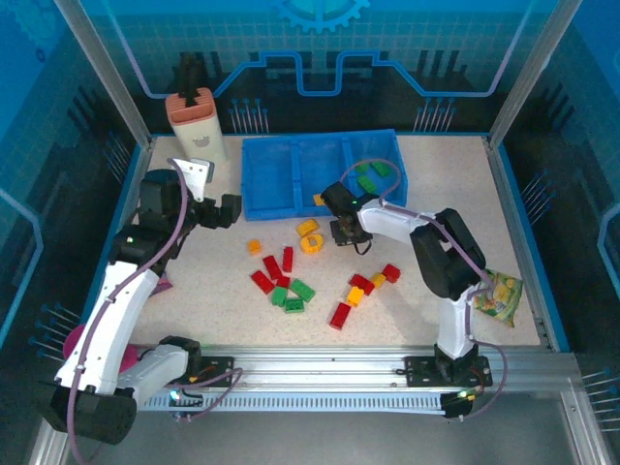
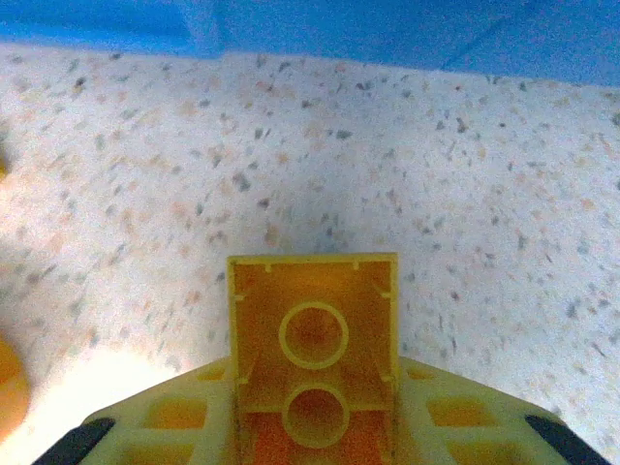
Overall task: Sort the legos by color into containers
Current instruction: Pick up the lego from the center of the table, then place the lego in the container.
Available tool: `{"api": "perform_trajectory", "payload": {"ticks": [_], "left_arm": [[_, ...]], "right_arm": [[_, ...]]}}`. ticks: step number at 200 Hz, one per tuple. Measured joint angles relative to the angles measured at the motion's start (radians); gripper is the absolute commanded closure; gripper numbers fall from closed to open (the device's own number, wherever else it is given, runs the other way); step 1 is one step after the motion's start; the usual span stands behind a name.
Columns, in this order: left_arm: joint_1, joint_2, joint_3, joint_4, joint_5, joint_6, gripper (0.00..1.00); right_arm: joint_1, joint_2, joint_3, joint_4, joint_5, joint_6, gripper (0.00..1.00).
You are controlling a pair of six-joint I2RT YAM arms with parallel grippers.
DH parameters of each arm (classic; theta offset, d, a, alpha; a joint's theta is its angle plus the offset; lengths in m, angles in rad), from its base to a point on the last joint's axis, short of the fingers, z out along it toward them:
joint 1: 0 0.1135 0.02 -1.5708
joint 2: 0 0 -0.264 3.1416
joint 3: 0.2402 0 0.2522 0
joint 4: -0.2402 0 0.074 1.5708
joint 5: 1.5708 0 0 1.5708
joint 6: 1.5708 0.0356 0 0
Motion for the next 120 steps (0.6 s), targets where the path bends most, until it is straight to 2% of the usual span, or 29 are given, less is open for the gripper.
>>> {"api": "perform_trajectory", "payload": {"ticks": [22,60,120], "left_arm": [[0.000,0.000,0.000,0.000,0.000,0.000,0.01],[0.000,0.000,0.000,0.000,0.000,0.000,0.01],[0.000,-0.008,-0.001,0.000,-0.014,0.001,0.01]], "right_arm": [[0.020,-0.045,0.048,-0.046,0.000,-0.048,0.71],[0.026,-0.031,0.245,-0.029,0.021,-0.144,0.71],[-0.013,0.255,0.571,0.028,0.034,-0.256,0.69]]}}
